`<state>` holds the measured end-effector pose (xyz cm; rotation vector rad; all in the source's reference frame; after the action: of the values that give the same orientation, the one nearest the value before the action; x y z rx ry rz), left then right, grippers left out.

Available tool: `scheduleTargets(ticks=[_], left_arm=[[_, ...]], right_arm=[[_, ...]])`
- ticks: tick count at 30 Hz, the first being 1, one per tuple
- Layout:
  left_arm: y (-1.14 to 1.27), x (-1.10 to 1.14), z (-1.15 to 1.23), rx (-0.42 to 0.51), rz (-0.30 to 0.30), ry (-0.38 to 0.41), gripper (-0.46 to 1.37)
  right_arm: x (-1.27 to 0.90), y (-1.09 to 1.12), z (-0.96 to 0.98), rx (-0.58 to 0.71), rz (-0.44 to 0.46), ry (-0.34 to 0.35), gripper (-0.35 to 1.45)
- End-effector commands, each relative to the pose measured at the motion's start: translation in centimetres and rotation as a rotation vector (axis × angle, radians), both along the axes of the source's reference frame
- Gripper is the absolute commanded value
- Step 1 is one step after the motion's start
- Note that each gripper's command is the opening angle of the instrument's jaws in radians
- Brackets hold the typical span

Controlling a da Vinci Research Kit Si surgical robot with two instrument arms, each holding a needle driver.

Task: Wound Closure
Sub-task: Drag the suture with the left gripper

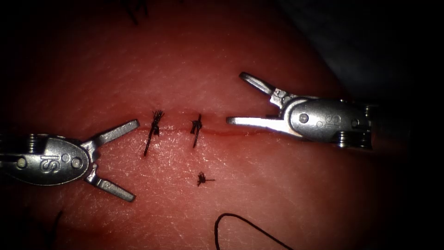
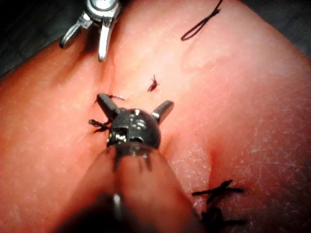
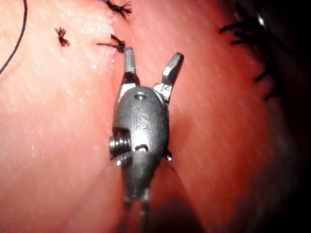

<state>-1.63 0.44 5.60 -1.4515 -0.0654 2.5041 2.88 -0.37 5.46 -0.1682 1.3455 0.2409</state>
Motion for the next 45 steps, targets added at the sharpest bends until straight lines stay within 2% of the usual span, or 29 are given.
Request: scheduleTargets(ticks=[1,9,10,12,15,18,21,23,25,31,35,45], left_arm=[[-0.01,0.0,0.0,0.002,0.003,-0.002,0.78],[-0.01,-0.01,0.0,-0.015,0.008,-0.001,0.72],[-0.01,-0.02,0.0,-0.026,0.012,0.0,0.7],[-0.01,-0.03,0.01,-0.038,0.012,-0.001,0.69],[0.0,-0.05,0.01,-0.079,0.016,-0.005,0.65],[0.01,-0.06,0.02,-0.104,0.014,-0.007,0.63],[-0.01,-0.09,0.01,-0.121,0.019,-0.003,0.68],[-0.04,-0.12,0.0,-0.137,0.025,0.002,0.79],[-0.09,-0.19,-0.05,-0.148,0.023,0.012,0.89],[-0.24,-0.39,-0.16,-0.161,0.035,-0.019,0.89],[-0.4,-0.58,-0.22,-0.155,0.068,-0.031,0.91],[-0.57,-0.91,-0.11,-0.175,0.085,-0.039,0.9]], right_arm=[[0.0,-0.01,-0.01,0.001,-0.009,0.001,1.4],[0.0,0.0,-0.03,-0.007,-0.011,-0.003,1.39],[0.0,0.0,-0.04,0.048,0.002,0.015,1.35],[0.0,0.0,-0.04,0.076,0.009,0.024,1.3],[0.0,0.02,-0.05,-0.088,-0.031,-0.03,1.29],[0.0,0.02,-0.04,-0.049,-0.022,-0.018,1.27],[-0.01,0.02,-0.04,-0.032,-0.018,-0.012,1.34],[-0.02,0.02,-0.05,-0.016,-0.015,-0.006,1.36],[-0.03,0.02,-0.04,-0.013,-0.025,-0.012,1.36],[-0.03,0.01,-0.04,-0.008,-0.042,-0.023,1.36],[-0.03,-0.01,-0.03,-0.009,-0.042,-0.022,1.38],[-0.05,-0.05,-0.01,-0.013,-0.043,-0.021,1.37]])
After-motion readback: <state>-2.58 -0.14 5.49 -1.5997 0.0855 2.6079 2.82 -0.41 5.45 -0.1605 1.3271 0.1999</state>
